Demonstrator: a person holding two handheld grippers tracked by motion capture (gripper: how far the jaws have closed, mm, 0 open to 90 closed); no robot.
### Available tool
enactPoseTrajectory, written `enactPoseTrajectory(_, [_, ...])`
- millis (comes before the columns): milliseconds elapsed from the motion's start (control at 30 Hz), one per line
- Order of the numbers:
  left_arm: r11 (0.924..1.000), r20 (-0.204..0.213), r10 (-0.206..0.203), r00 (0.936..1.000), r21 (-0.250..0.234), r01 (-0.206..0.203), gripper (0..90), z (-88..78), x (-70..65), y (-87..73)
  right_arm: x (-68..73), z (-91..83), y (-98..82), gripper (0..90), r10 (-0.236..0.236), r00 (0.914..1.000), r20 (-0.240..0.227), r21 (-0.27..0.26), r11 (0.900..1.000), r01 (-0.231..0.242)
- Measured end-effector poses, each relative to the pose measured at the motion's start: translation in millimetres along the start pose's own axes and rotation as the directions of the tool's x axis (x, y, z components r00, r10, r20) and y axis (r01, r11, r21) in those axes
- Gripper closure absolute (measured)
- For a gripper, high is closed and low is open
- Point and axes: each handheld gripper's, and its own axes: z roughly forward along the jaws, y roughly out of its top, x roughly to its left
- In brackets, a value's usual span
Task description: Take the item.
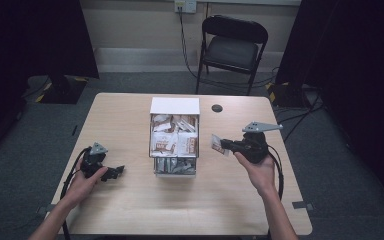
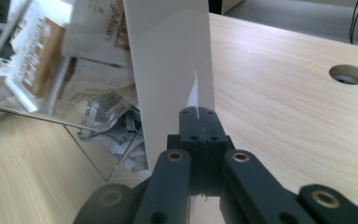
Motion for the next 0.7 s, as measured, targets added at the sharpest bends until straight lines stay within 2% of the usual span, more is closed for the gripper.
enactPoseTrajectory(333, [1.0000,0.000,0.000,1.0000,0.000,0.000,0.0,0.0,0.0,0.0,-11.4,14.5,-11.0,90.0,0.031,0.9994,0.013,0.036,0.999,-0.031])
enactPoseTrajectory(700, [1.0000,0.001,0.000,1.0000,0.001,0.000,0.0,-0.1,0.1,0.1,-15.5,37.8,-18.9,90.0,0.025,0.9997,0.005,0.081,0.996,-0.025])
